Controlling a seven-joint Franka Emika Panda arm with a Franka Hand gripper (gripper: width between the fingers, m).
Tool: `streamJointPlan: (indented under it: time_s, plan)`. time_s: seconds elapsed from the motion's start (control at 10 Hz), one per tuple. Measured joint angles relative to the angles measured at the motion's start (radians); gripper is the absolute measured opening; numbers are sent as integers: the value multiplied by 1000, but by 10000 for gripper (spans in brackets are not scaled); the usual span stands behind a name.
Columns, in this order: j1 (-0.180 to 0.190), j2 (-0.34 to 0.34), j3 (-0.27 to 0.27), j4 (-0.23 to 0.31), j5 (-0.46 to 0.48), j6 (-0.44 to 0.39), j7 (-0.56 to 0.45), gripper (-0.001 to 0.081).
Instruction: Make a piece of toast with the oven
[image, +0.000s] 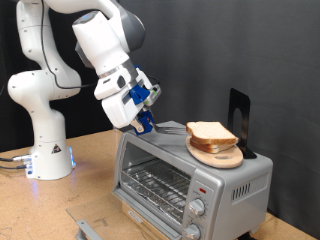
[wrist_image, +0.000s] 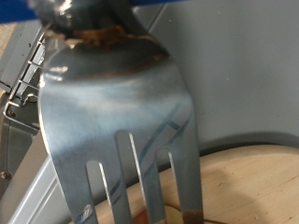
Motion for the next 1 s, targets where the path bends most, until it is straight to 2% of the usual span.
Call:
streamJointPlan:
  time_s: [0.3,1.0]
  plan:
    - [0,30,24,15,-13,31,28,363]
    - [1,110,64,88,-12,75,69,363]
